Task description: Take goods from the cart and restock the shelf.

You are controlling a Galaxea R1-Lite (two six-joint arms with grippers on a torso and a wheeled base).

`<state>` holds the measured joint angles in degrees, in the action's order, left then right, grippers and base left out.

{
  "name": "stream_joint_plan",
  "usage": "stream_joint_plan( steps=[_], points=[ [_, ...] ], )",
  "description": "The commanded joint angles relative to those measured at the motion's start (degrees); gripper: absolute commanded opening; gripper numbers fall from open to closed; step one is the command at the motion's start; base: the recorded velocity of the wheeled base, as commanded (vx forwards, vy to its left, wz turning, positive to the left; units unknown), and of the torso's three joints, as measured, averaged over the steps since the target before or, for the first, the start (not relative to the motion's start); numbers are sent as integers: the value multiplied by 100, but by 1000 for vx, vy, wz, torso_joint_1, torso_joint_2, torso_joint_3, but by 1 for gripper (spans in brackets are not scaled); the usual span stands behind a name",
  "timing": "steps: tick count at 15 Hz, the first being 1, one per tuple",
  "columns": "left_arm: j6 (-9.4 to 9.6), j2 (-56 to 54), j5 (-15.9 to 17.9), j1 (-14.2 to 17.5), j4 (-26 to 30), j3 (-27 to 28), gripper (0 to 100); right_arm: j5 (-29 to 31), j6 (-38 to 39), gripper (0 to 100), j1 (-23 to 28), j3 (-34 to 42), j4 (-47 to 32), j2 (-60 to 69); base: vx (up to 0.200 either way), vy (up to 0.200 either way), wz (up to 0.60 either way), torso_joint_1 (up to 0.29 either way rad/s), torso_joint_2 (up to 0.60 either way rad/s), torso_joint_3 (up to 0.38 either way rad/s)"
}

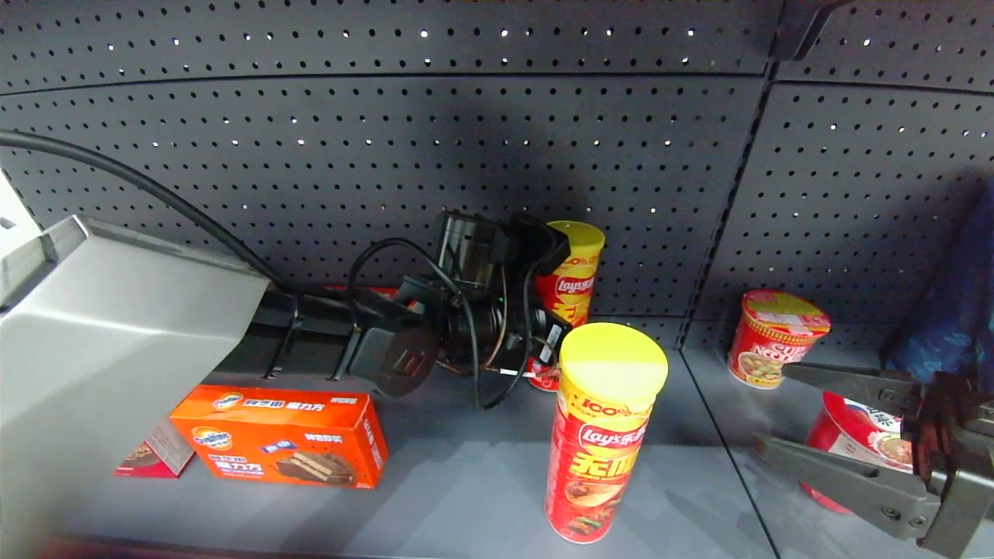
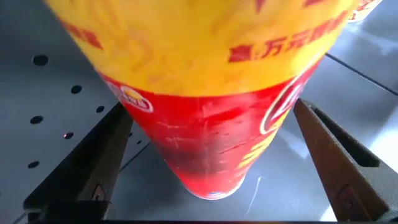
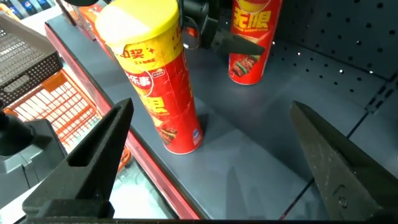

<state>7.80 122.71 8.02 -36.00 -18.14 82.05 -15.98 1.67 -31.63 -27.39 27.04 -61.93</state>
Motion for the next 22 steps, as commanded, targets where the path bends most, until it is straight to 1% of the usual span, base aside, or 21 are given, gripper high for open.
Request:
stream_joint_plan(
  steps=[1,5,6,7,9,13,17,20,21,22],
  points=[
    [2,-142,-2,23,-5,-93,100,-1,0,100,-1,6,3,-3,0,0,0,0,0,0],
    [11,-397,-11,75,-5,-374,100,-1,0,100,-1,103,3,-3,0,0,0,0,0,0],
    [11,-406,-11,75,-5,-374,100,-1,0,100,-1,111,3,-3,0,0,0,0,0,0],
    [11,-441,-11,155,-5,-392,100,-1,0,100,8,129,3,5,0,0,0,0,0,0],
    [20,-485,-11,172,-5,-410,100,-1,0,100,8,129,3,5,0,0,0,0,0,0],
    [46,-775,-29,348,-14,-761,100,-1,0,100,8,182,3,23,0,0,0,0,0,0],
    [46,-1461,-20,374,-14,-1324,100,7,0,100,8,173,-6,-12,0,0,0,0,0,0],
    [64,-2076,6,322,-23,-2053,100,25,0,100,8,199,-14,-206,0,0,0,0,0,0],
    [64,-2269,6,304,-23,-2229,100,51,0,100,8,190,-14,-258,0,0,0,0,0,0],
    [64,-2348,6,286,-23,-2290,100,69,0,100,8,190,-14,-267,0,0,0,0,0,0]
  ],
)
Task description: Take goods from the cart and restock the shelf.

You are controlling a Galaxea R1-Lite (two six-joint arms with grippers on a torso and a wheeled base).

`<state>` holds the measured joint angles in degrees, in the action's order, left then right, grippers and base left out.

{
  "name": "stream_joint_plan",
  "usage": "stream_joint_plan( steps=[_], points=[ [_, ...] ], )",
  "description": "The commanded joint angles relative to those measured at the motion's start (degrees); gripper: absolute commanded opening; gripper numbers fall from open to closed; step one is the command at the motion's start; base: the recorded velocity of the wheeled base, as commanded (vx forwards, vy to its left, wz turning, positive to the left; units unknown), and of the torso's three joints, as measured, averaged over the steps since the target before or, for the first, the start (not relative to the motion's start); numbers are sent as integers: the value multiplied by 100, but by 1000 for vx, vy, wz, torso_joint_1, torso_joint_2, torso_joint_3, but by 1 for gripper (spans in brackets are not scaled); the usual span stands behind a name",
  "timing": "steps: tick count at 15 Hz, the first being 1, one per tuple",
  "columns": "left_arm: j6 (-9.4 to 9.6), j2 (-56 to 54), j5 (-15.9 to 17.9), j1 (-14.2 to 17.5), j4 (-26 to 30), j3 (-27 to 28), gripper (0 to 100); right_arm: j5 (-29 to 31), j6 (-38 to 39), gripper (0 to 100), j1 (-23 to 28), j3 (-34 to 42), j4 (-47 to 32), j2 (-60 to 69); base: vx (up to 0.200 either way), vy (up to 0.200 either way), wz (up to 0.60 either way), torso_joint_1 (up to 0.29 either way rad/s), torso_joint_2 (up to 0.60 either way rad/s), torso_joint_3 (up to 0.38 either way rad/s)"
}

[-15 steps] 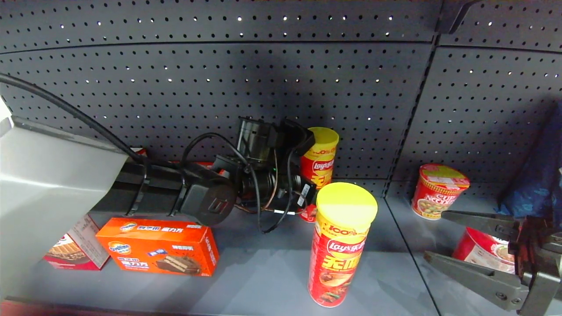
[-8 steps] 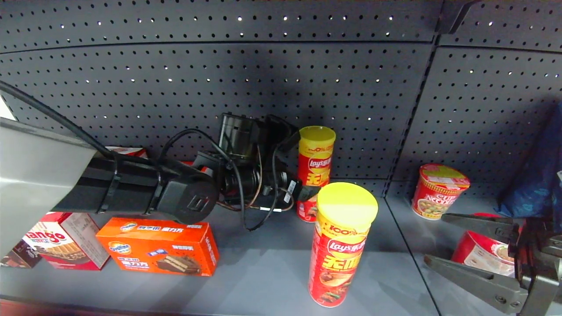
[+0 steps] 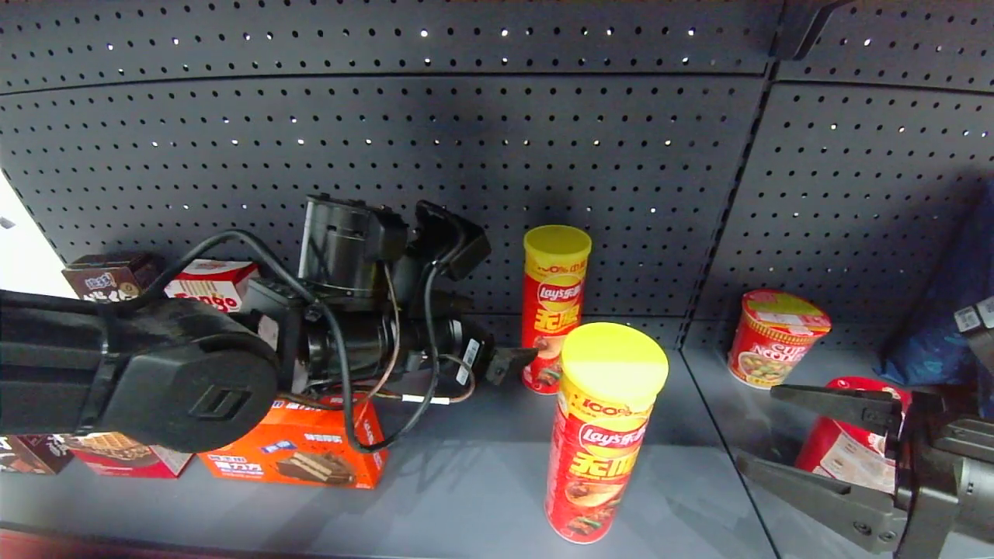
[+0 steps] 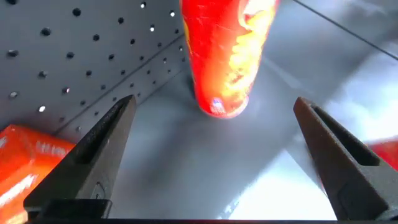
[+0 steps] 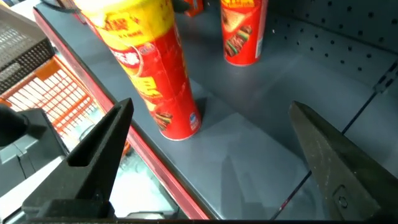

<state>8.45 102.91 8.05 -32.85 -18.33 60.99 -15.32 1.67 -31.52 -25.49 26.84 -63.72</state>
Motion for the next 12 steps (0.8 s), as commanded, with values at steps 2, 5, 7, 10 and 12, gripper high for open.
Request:
stream_joint_plan(
  steps=[2,5,7,10,12],
  points=[
    [-10,-720,-5,-19,5,-439,100,29,-9,100,147,9,-21,-167,0,0,0,0,0,0],
    [-10,-1098,-5,16,49,-738,100,495,-26,100,120,-325,-285,-422,0,0,0,0,0,0],
    [-10,-1300,-22,33,67,-861,100,636,-44,100,50,-808,-918,-501,0,0,0,0,0,0],
    [-19,-1599,-40,51,58,-1133,100,1357,-44,100,-258,-949,-1146,-861,0,0,0,0,0,0],
    [-19,-1696,-119,60,5,-1274,100,1462,-35,100,-530,-835,-1146,-967,0,0,0,0,0,0]
  ],
)
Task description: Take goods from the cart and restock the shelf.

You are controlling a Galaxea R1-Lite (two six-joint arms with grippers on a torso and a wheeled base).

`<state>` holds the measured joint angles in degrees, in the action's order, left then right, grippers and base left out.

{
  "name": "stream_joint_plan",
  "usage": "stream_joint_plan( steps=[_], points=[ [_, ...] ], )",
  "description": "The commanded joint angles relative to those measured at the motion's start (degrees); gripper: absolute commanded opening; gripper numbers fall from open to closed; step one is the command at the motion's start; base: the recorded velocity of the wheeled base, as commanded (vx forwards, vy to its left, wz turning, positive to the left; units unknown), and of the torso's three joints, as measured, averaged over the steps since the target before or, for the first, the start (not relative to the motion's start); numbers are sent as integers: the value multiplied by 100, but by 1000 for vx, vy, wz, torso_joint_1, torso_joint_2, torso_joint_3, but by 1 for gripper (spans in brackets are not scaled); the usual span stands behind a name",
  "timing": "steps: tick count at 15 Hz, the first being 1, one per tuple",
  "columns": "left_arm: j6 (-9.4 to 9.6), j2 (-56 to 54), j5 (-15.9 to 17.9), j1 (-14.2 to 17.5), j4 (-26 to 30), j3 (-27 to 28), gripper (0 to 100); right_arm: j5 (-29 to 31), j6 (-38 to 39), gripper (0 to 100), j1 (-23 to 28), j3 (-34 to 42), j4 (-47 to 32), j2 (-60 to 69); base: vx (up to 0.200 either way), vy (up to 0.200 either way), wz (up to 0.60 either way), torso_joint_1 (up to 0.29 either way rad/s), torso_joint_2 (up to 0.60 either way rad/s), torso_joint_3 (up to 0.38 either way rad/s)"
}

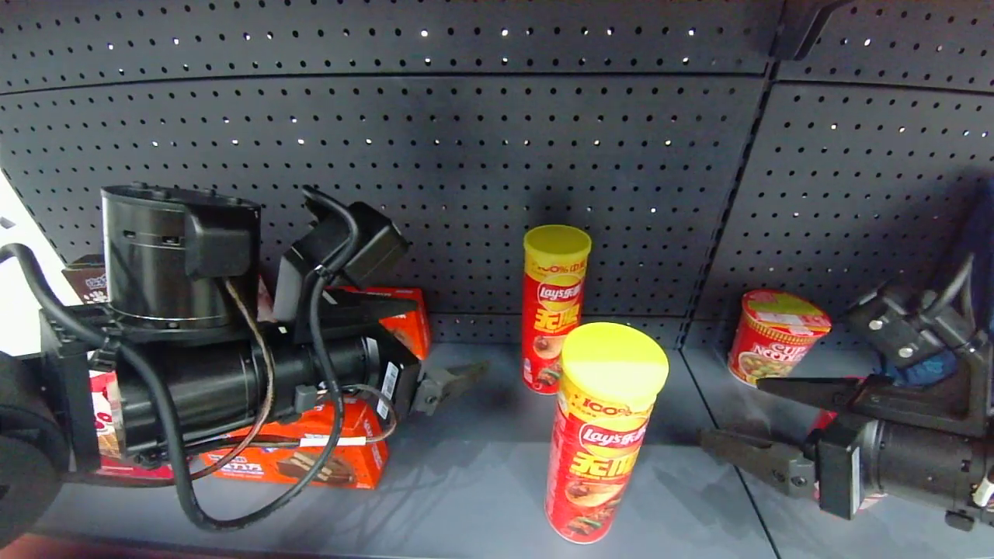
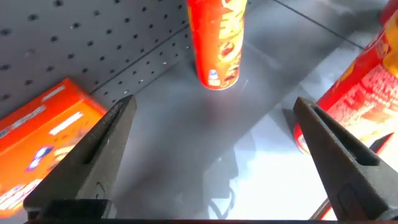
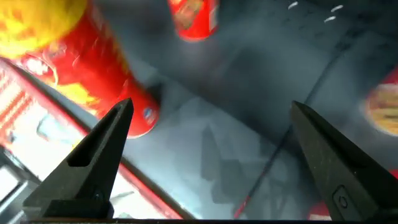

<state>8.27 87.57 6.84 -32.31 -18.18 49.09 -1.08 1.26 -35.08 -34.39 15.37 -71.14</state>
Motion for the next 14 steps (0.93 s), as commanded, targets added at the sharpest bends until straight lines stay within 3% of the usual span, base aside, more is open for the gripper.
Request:
stream_joint_plan(
  steps=[1,3,5,7,14],
  points=[
    [17,-222,-86,5,-11,-163,100,161,-3,100,-306,231,-8,-312,0,0,0,0,0,0],
    [26,-257,-104,5,-2,-137,100,372,6,100,-385,459,18,-444,0,0,0,0,0,0],
    [272,-240,-200,22,-19,-66,100,372,15,100,-376,583,71,-444,0,0,0,0,0,0],
    [378,-266,-200,31,-19,-84,100,372,-3,100,-332,688,247,-444,0,0,0,0,0,0],
    [369,-240,-200,49,-301,-172,100,680,-3,100,-350,310,247,-989,0,0,0,0,0,0]
  ],
)
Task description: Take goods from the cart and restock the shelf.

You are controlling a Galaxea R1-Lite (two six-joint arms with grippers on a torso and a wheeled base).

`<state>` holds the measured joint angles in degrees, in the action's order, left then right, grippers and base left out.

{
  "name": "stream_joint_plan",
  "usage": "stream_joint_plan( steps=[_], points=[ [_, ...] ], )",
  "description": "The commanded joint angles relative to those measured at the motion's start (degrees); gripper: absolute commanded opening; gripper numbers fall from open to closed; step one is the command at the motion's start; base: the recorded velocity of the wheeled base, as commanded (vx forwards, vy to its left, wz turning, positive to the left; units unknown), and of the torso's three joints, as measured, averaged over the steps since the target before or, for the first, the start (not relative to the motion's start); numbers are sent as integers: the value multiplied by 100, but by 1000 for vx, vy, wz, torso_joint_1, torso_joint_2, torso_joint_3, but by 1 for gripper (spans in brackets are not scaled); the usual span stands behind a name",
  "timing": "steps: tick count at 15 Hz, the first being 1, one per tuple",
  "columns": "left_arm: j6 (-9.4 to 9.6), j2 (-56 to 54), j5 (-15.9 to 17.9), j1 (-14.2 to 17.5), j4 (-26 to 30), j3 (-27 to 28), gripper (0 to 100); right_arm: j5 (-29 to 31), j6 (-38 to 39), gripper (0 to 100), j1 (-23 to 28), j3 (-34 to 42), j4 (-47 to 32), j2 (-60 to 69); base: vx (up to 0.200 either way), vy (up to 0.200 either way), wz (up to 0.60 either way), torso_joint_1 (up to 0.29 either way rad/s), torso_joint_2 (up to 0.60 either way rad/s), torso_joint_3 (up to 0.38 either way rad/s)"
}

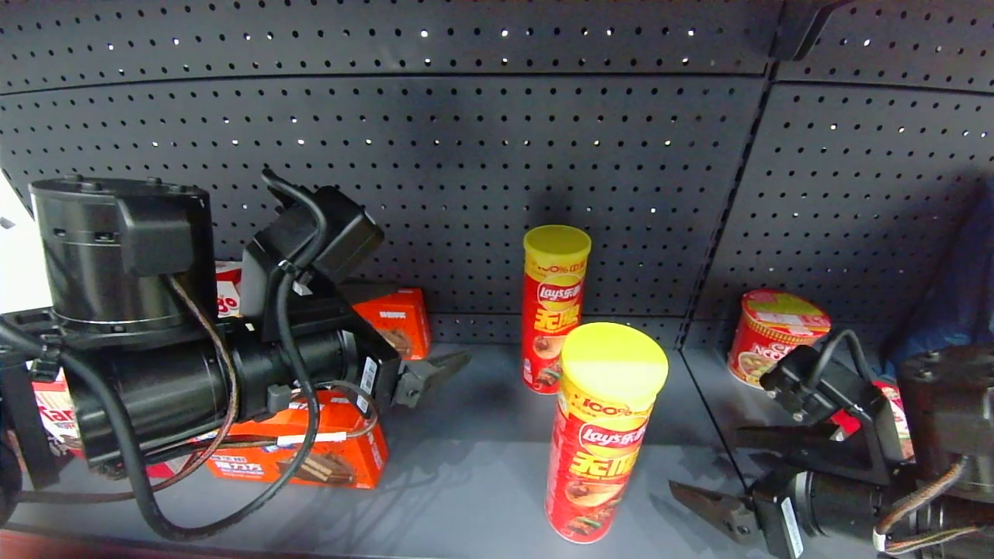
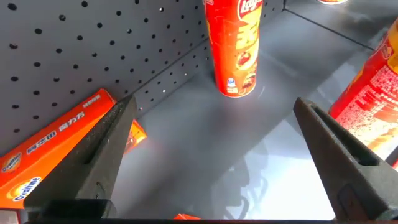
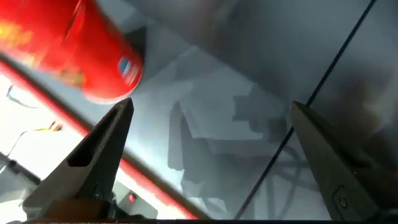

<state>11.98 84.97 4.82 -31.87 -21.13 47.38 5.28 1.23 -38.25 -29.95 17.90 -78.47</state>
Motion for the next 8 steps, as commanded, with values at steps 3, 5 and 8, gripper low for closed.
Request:
stream_joint_plan(
  steps=[3,5,8],
  points=[
    [-3,20,2,31,3,-1,100,254,0,100,-218,-318,3,-511,0,0,0,0,0,0],
    [-3,20,2,49,-6,-1,100,386,9,100,-402,-415,12,-670,0,0,0,0,0,0],
    [-3,20,2,84,-6,-10,100,386,18,100,-472,-476,12,-784,0,0,0,0,0,0]
  ],
)
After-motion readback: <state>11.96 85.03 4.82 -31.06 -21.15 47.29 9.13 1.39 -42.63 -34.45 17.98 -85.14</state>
